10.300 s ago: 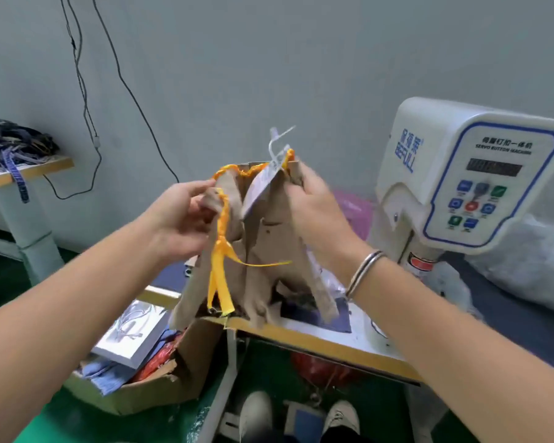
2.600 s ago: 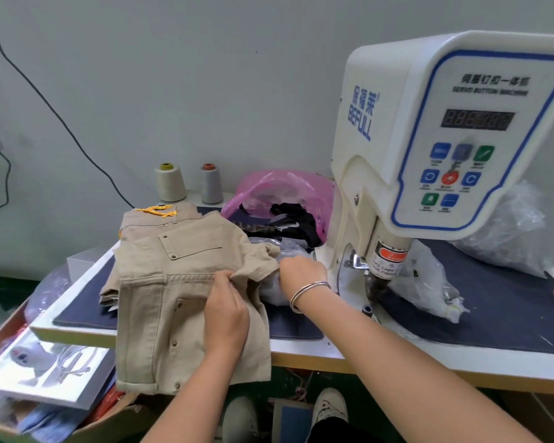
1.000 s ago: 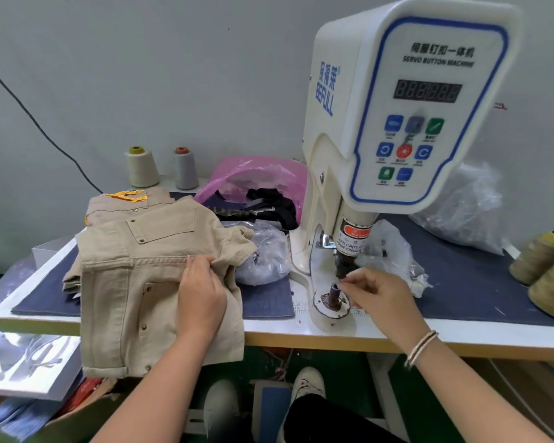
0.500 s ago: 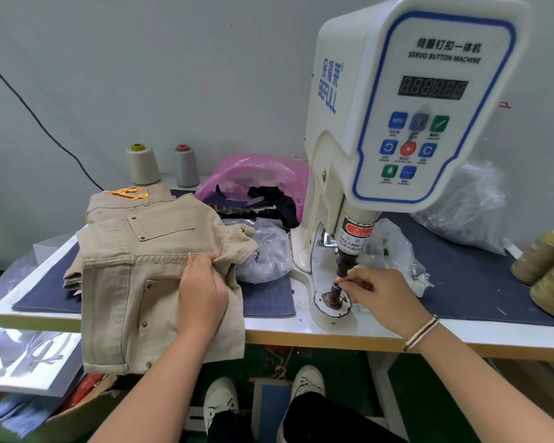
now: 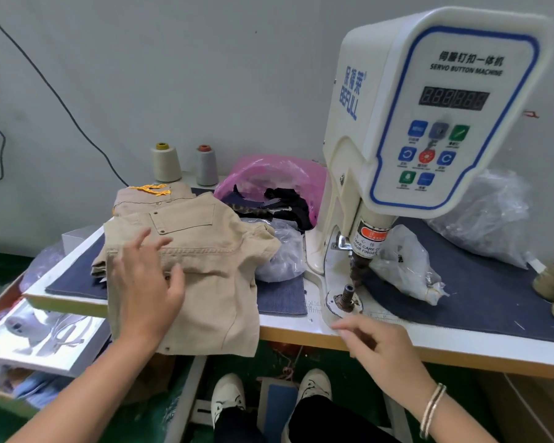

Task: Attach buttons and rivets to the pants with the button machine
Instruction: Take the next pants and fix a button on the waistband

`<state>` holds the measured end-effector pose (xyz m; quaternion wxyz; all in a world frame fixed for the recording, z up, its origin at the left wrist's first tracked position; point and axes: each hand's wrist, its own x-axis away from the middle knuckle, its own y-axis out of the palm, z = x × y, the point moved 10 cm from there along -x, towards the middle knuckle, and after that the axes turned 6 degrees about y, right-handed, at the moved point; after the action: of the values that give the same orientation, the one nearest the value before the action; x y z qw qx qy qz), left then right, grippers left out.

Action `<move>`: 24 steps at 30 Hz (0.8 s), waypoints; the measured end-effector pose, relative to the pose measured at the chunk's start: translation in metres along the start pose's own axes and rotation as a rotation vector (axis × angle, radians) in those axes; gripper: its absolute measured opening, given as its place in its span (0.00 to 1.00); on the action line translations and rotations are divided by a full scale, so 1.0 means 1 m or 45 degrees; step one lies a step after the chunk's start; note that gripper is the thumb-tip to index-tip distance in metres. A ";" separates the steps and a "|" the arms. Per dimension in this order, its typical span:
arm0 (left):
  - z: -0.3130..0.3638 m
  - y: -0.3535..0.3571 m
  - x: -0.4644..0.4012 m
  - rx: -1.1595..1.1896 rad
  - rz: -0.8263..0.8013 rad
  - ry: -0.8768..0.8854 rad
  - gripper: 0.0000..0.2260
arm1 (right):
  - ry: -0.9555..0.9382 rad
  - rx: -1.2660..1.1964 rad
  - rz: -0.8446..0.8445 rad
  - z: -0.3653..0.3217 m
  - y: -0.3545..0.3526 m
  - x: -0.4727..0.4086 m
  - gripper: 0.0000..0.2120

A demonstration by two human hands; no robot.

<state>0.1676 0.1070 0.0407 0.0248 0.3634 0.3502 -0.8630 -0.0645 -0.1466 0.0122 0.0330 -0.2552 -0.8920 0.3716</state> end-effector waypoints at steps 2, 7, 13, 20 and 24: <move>-0.056 -0.017 0.003 -0.049 -0.005 -0.437 0.29 | -0.016 0.005 -0.049 -0.007 0.011 0.003 0.13; -0.080 -0.016 0.009 0.345 -0.297 -0.822 0.21 | -0.143 -0.004 -0.113 -0.035 0.040 0.008 0.08; 0.009 -0.013 -0.017 0.741 -0.472 -0.801 0.15 | -0.309 0.023 -0.351 -0.093 0.086 -0.003 0.41; 0.119 0.016 -0.018 1.480 -0.655 -0.874 0.08 | -0.346 0.055 0.250 -0.134 0.051 -0.016 0.37; 0.125 0.008 -0.037 1.268 -0.652 -0.601 0.13 | 0.216 -1.387 -0.046 -0.085 0.023 -0.034 0.12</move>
<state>0.1205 0.0150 0.1212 -0.2797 0.0344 -0.0342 -0.9589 -0.0037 -0.0940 0.0623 -0.0259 -0.2492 -0.9537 -0.1661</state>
